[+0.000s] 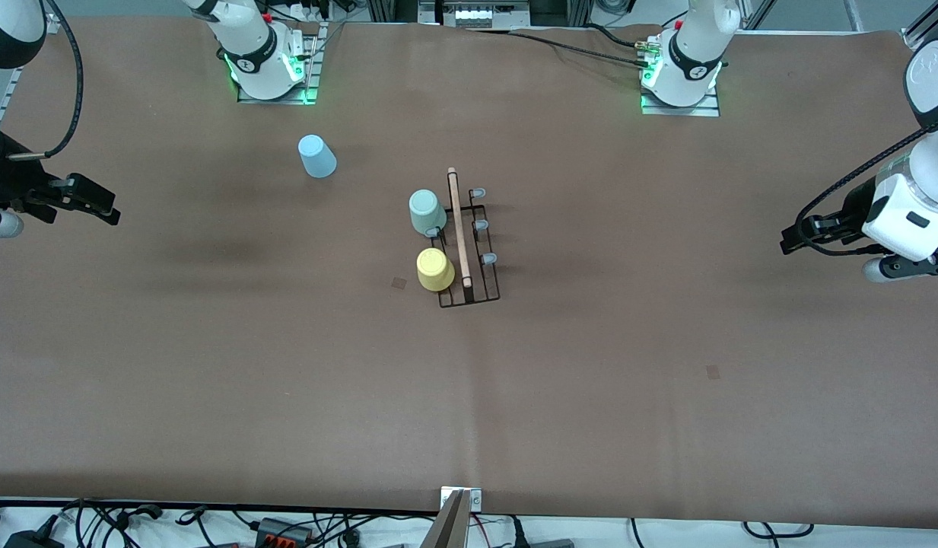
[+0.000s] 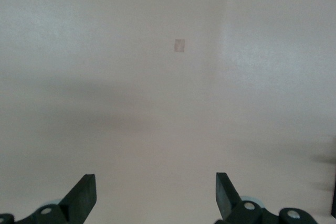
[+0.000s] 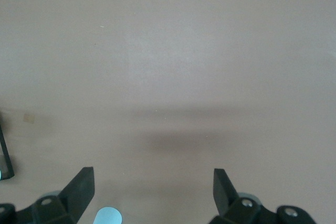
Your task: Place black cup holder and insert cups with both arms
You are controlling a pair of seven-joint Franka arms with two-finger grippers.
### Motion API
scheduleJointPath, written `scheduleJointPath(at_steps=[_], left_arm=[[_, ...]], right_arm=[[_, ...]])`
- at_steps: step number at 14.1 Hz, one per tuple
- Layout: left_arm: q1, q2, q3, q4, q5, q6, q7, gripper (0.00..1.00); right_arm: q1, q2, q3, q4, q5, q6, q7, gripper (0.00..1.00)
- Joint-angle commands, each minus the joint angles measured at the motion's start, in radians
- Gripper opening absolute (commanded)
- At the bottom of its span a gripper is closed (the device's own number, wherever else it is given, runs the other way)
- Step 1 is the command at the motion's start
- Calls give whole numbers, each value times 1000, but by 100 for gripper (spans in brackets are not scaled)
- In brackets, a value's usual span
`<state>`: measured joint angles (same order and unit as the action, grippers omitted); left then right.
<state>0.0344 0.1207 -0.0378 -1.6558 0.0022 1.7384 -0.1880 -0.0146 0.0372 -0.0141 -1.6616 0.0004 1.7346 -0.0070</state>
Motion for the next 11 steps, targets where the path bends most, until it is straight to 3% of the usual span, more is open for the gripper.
scheduleJointPath(at_steps=[1,11], left_arm=[[-1,-18,-2,-7,4,6,5,100],[16,-18,-2,-9,-1,15,9,100]], right_arm=[[-11,-34,8,-21,-14,-18,-31,100],[-13,-45,8,-29,-10,-26,-38,100]])
